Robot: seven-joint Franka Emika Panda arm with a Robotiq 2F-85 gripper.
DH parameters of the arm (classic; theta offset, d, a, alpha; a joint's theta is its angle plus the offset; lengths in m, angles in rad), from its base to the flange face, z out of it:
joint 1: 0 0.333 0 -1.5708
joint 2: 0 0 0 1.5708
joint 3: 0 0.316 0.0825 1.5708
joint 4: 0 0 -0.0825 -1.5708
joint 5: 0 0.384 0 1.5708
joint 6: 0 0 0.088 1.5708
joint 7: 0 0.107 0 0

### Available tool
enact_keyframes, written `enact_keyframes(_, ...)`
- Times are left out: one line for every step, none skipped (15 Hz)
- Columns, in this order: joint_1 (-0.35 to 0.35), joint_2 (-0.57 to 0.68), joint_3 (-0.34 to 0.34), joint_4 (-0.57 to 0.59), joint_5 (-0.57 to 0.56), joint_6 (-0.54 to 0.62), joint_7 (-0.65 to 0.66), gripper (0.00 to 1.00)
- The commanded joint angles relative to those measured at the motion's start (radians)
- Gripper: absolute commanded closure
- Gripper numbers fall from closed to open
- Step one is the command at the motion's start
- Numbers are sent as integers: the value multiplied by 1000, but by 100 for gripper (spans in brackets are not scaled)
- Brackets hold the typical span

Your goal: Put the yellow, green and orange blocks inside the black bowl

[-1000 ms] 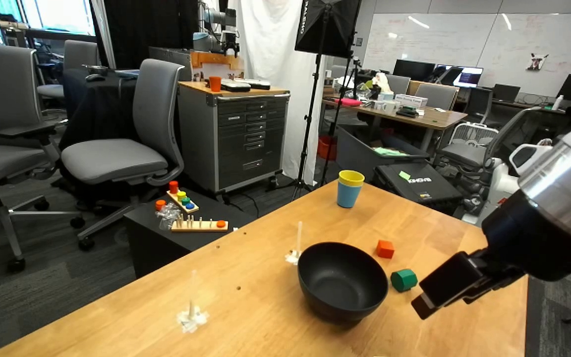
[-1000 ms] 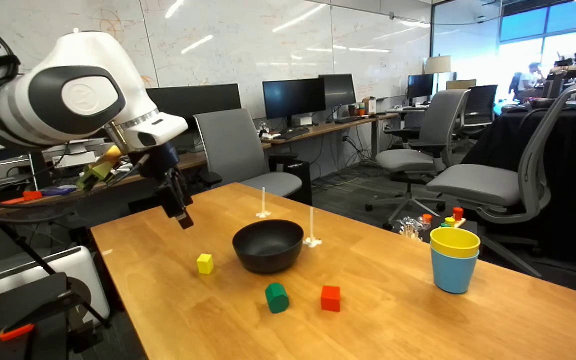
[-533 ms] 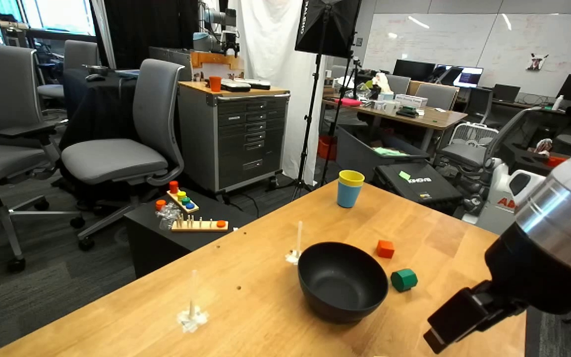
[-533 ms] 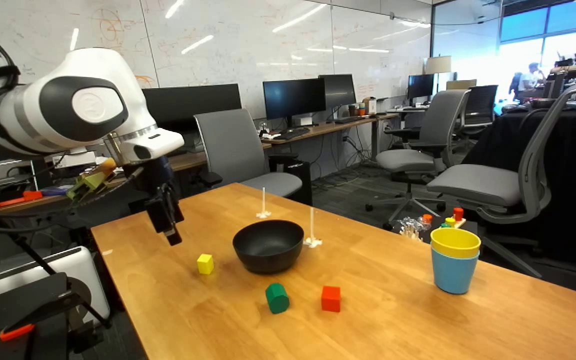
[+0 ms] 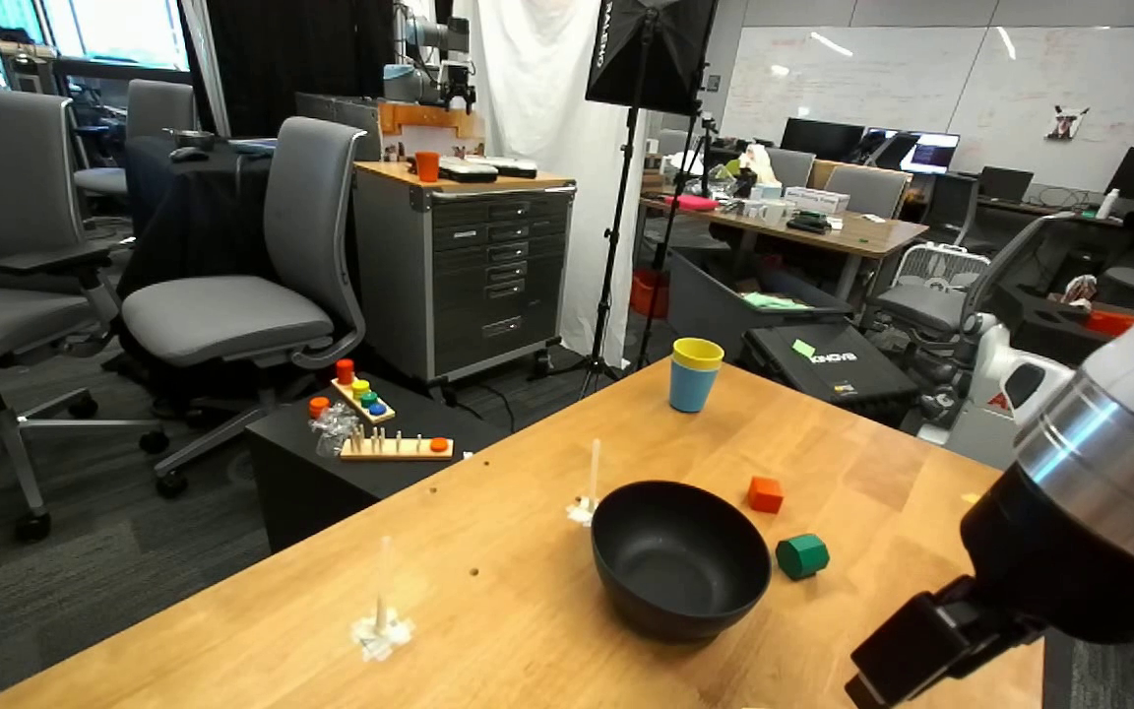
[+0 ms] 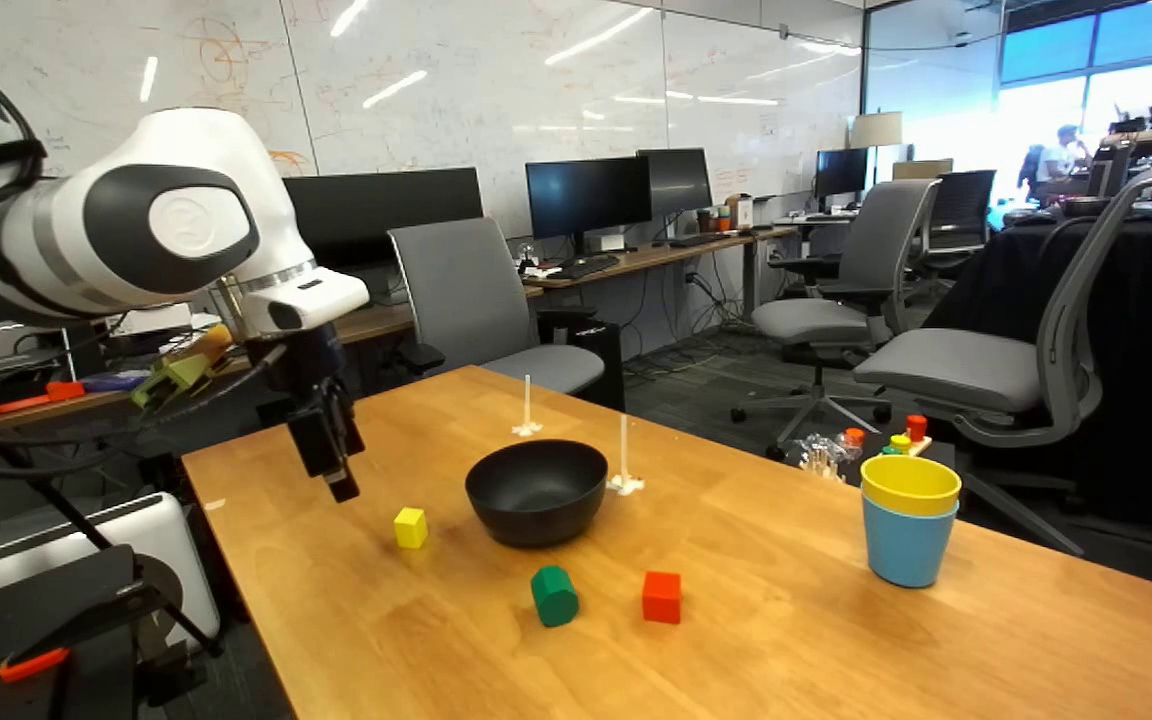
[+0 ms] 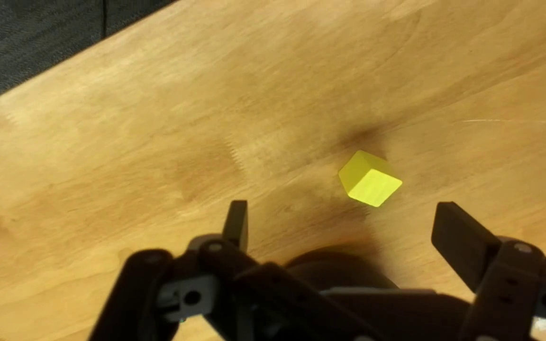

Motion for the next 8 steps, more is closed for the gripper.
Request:
enact_keyframes(14, 31, 1, 13, -5, 5, 38, 0)
enact_keyframes(18, 40, 2, 21, -5, 4, 45, 0)
enact_keyframes(24, 48, 1, 31, -10, 8, 57, 0)
enact_keyframes(29, 57, -2, 41, -15, 10, 66, 0)
enact_keyframes(39, 68, -10, 56, -27, 7, 82, 0)
enact_keyframes(44, 81, -14, 69, -31, 11, 93, 0)
enact_keyframes(59, 90, -34, 85, -59, 12, 121, 0)
enact_keyframes(66, 113, -39, 102, -65, 7, 127, 0)
